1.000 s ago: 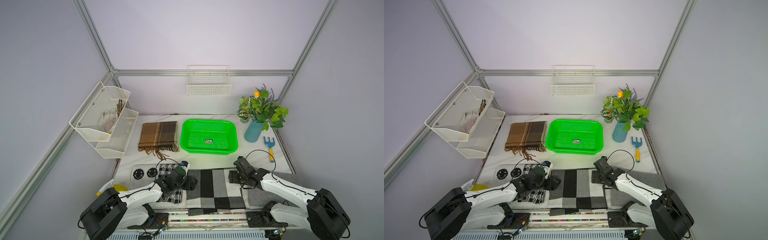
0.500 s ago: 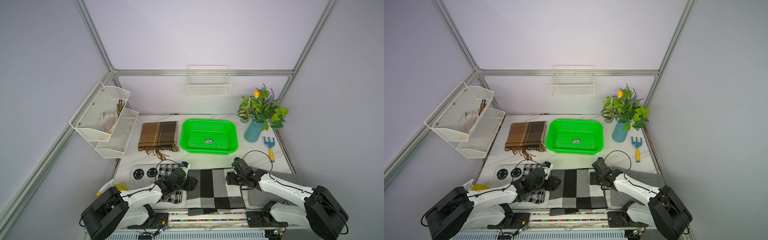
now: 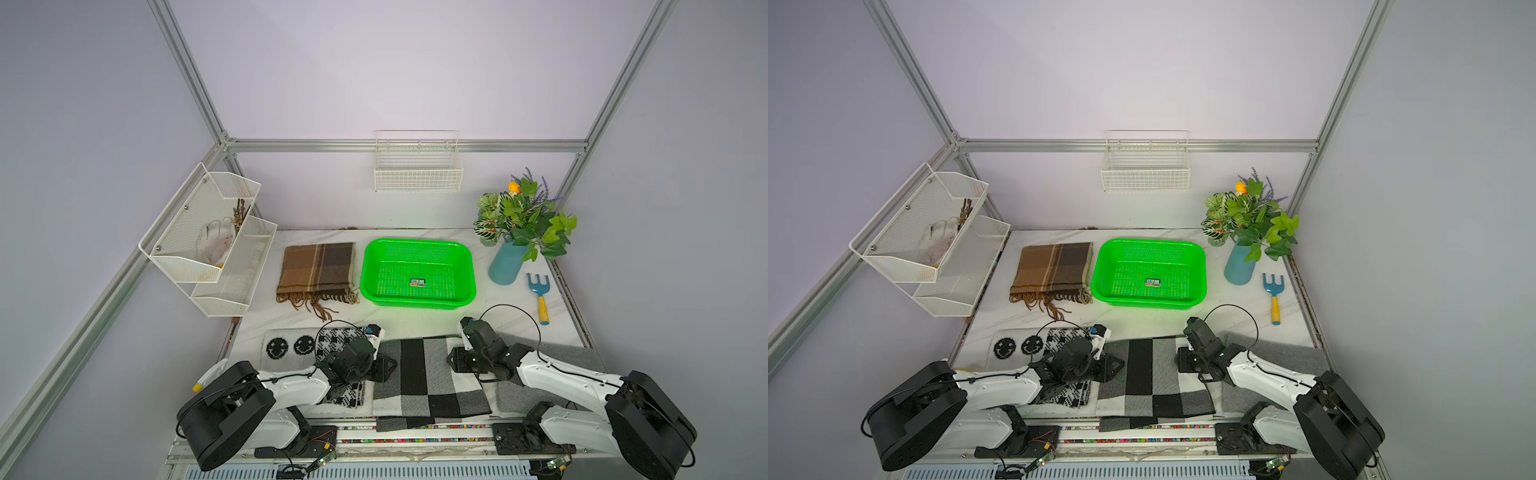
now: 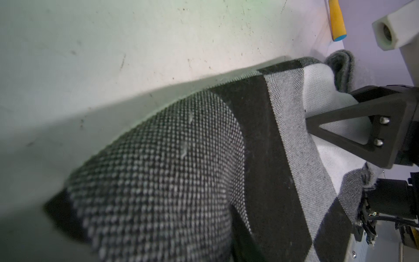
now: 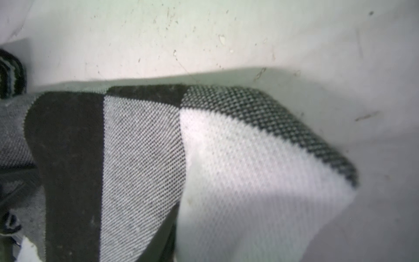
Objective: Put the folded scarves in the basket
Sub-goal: Pick up the scarf at the center of the board.
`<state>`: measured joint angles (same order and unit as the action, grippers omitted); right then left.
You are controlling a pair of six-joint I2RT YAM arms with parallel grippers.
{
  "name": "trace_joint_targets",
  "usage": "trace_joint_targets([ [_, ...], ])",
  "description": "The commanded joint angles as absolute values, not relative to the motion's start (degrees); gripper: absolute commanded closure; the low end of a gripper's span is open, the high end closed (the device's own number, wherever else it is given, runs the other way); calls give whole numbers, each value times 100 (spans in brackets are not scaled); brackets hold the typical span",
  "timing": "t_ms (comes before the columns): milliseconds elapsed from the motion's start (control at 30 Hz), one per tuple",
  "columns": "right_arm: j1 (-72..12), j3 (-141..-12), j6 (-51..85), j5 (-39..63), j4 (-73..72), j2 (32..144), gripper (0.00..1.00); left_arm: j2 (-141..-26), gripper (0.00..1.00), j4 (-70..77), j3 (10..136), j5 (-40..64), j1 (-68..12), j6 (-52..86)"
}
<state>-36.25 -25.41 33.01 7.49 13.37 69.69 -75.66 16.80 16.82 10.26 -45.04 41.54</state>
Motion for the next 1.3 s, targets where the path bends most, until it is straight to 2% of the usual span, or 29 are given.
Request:
trace_joint_targets([
  [0, -3699, -2375, 3261, 999, 1094, 7155, 68, -7844, 75, 1334, 1606, 1316, -4567, 4212],
  [100, -3695, -2356, 3226, 1006, 1046, 7147, 72, -7866, 85, 1410, 1550, 1323, -4570, 4228],
  [200, -3700, -2351, 3206, 962, 1022, 7061, 79, -7944, 100, 1479, 1559, 1375, -4568, 4221],
  [333, -3700, -2405, 3190, 1052, 907, 6853, 100, -7890, 100, 1506, 1697, 1383, -4570, 4184],
  [533, -3717, -3083, 3057, 1034, 1569, 6235, 100, -7195, 100, 690, 2428, 1406, -4570, 4056],
  [733, -3743, -3856, 2837, 913, 2334, 5829, 100, -6452, 100, -253, 3268, 1009, -4560, 3940],
  [1033, -3741, -4602, 2650, 947, 2568, 5804, 100, -6193, 100, -647, 4139, 808, -4540, 3933],
  [1267, -3739, -5426, 2470, 568, 2829, 5795, 100, -6194, 100, -1158, 5050, 318, -4426, 3625],
])
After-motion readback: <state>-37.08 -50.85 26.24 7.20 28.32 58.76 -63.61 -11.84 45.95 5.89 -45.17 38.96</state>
